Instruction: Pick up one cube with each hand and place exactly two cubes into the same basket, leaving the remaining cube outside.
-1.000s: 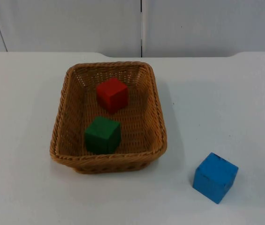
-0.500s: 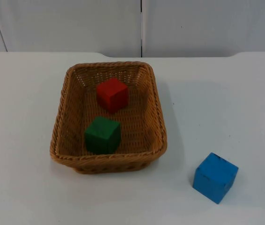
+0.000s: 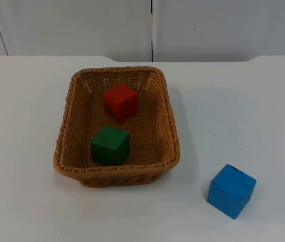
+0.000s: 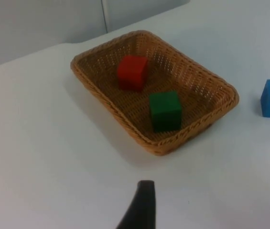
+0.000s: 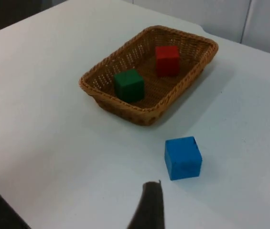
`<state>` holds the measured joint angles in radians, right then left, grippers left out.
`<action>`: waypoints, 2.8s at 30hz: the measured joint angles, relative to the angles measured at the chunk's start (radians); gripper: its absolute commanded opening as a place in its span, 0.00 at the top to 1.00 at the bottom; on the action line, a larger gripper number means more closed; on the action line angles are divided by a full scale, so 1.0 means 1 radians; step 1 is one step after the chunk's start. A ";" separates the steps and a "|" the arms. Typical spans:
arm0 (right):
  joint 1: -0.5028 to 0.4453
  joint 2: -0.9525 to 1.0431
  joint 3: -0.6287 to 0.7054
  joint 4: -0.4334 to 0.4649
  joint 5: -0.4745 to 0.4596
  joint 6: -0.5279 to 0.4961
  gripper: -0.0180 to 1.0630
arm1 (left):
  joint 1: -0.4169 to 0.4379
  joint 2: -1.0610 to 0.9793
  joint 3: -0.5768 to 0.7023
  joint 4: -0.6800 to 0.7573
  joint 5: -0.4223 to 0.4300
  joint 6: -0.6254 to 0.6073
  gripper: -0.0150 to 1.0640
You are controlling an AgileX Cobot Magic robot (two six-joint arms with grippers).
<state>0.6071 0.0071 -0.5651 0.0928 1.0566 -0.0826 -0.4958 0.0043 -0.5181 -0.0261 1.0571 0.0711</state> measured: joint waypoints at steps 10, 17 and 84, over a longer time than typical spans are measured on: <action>0.000 -0.004 0.046 -0.062 0.030 0.055 0.34 | 0.000 0.000 0.011 0.004 0.010 0.000 0.25; 0.000 -0.004 0.048 -0.063 0.028 0.056 0.34 | 0.000 0.000 0.011 0.004 0.010 0.000 0.25; -0.425 -0.004 0.048 -0.063 0.028 0.042 0.01 | 0.000 0.000 0.011 0.026 0.010 0.000 0.01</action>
<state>0.1820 0.0032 -0.5170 0.0303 1.0843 -0.0403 -0.4958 0.0043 -0.5075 0.0000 1.0671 0.0711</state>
